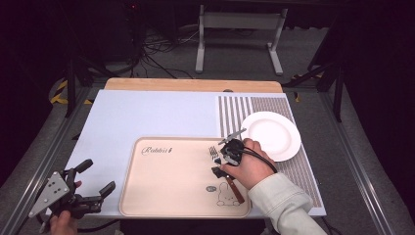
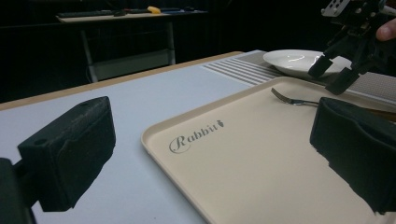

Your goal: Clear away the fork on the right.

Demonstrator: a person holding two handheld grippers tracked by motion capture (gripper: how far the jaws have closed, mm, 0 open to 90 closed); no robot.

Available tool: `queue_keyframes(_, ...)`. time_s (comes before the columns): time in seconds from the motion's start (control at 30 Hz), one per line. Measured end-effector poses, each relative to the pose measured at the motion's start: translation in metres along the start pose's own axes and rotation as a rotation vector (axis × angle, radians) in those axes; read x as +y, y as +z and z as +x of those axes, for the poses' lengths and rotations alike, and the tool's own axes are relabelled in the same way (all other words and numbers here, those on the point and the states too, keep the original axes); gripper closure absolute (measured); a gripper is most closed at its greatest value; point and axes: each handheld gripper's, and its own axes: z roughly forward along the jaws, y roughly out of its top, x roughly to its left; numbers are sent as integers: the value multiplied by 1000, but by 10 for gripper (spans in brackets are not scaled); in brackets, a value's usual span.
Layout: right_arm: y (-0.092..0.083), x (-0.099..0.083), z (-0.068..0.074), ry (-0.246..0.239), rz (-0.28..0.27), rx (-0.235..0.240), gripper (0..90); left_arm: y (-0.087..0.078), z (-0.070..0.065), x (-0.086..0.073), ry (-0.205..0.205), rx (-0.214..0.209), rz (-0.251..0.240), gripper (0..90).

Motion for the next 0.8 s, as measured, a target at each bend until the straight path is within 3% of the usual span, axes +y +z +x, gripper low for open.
queue_keyframes(0.07,1,2,0,-30,-25,24,132,0,0,0,0,0,1,10)
queue_keyframes(0.13,3,5,0,-59,-85,60,157,0,0,0,0,-1,0,10)
queue_keyframes(0.27,7,8,-1,-118,-144,115,321,0,0,0,-1,-1,0,10)
queue_keyframes(0.3,7,8,-2,-116,-153,114,378,0,0,0,-1,-1,0,10)
queue_keyframes(0.33,7,8,-2,-116,-153,114,378,0,0,0,-1,-1,0,10)
queue_keyframes(0.4,8,9,-3,-141,-176,132,490,0,0,0,0,-1,0,10)
queue_keyframes(0.43,9,10,-3,-176,-190,140,530,0,0,0,0,-1,0,10)
queue_keyframes(0.47,9,10,-3,-206,-200,143,597,0,0,0,-1,-2,0,10)
queue_keyframes(0.5,9,10,-4,-222,-192,147,723,0,0,0,0,-2,0,10)
queue_keyframes(0.53,10,10,-4,-249,-192,158,775,0,0,0,0,-2,0,10)
queue_keyframes(0.6,11,10,-6,-246,-183,162,893,0,0,0,0,-2,0,10)
queue_keyframes(0.67,13,9,-7,-256,-188,171,900,0,0,0,0,-2,0,10)
queue_keyframes(0.8,22,8,-12,-244,-146,177,900,0,0,0,1,-3,3,10)
